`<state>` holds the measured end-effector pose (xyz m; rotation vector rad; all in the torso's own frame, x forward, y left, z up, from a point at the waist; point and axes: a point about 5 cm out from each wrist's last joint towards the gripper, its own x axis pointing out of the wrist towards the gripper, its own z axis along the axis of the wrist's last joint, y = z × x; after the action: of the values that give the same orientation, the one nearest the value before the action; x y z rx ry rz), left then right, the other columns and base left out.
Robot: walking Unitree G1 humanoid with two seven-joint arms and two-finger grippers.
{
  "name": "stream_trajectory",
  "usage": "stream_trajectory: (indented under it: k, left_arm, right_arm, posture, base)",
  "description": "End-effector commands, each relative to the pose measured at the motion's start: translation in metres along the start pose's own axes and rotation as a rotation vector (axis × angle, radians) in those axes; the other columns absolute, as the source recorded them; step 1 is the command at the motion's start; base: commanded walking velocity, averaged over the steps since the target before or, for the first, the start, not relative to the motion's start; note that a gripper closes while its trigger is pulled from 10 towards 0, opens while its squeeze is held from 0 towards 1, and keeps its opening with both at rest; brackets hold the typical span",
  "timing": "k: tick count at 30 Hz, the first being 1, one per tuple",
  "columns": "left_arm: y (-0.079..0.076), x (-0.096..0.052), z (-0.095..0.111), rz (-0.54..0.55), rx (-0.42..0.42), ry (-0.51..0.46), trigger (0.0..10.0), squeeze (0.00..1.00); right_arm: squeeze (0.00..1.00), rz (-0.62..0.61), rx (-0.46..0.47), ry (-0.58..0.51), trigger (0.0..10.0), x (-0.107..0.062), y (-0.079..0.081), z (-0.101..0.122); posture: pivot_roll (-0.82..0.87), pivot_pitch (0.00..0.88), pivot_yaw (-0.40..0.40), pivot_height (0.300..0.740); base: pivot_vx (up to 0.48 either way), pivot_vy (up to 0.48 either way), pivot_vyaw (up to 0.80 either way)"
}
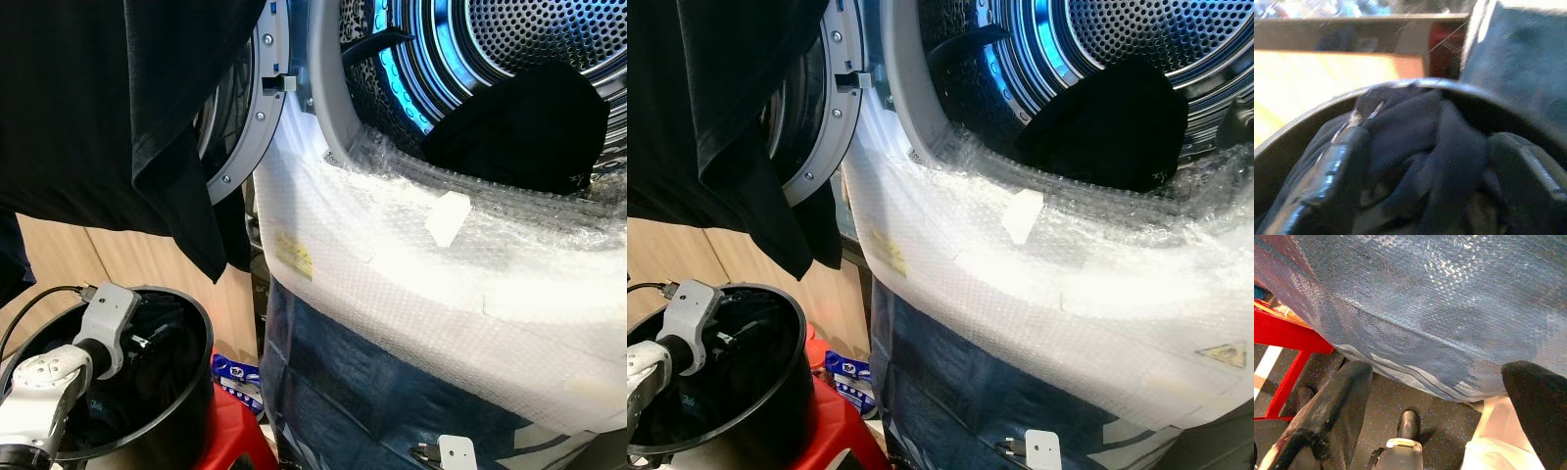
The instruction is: Clothes washing
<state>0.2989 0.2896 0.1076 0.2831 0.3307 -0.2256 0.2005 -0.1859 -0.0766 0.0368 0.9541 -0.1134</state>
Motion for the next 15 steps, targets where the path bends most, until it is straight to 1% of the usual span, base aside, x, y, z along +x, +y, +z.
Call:
stream_trajectory:
  k: [1,4,6,9,10,12,13,14,15]
  left_arm:
    - [0.003,0.001,-0.004,0.041,0.014,0.029,10.0,1.0]
    - [0.003,0.001,-0.006,0.047,0.013,0.04,10.0,1.0]
    - [0.003,0.002,-0.009,0.071,0.023,0.066,10.0,1.0]
    - [0.004,0.003,-0.017,0.127,0.026,0.123,10.0,1.0]
    - [0.004,0.003,-0.017,0.127,0.026,0.123,10.0,1.0]
    - [0.005,0.003,-0.021,0.154,0.013,0.153,10.0,1.0]
    - [0.005,0.002,-0.025,0.164,0.009,0.185,10.0,0.99]
    - [0.005,0.002,-0.026,0.167,0.018,0.193,10.0,0.0]
    - [0.006,0.001,-0.027,0.196,0.016,0.203,10.0,0.0]
  right_arm:
    - [0.0,-0.001,0.017,-0.005,10.0,0.0,0.0,0.002]
    - [0.0,0.0,0.016,-0.004,10.0,0.0,0.001,0.002]
    - [0.0,0.002,0.013,-0.003,10.0,0.0,0.001,0.001]
    - [0.0,0.003,0.01,-0.004,10.0,0.0,0.002,0.001]
    - [0.0,0.003,0.01,-0.004,10.0,0.0,0.002,0.001]
    - [0.0,0.004,0.009,-0.004,10.0,0.0,0.002,0.001]
    - [0.0,0.004,0.01,-0.004,10.0,0.0,0.002,0.001]
    - [0.0,0.004,0.01,-0.004,10.0,0.0,0.002,0.001]
    - [0.0,0.004,0.01,-0.003,10.0,0.0,0.002,0.001]
  posture:
    - [0.02,0.004,0.0,0.74]
    - [0.02,0.004,0.0,0.74]
    - [0.02,0.004,0.0,0.74]
    - [0.02,0.006,0.002,0.74]
    - [0.02,0.006,0.002,0.74]
    - [0.02,0.006,0.001,0.74]
    - [0.02,0.006,0.001,0.74]
    - [0.02,0.006,0.001,0.74]
    - [0.02,0.006,0.001,0.74]
  base:
    - [0.0,0.0,0.0]
    - [0.0,0.0,0.0]
    - [0.0,0.0,0.0]
    - [0.0,0.0,0.0]
    - [0.0,0.0,0.0]
    - [0.0,0.0,0.0]
    - [0.0,0.0,0.0]
    - [0.0,0.0,0.0]
    - [0.0,0.0,0.0]
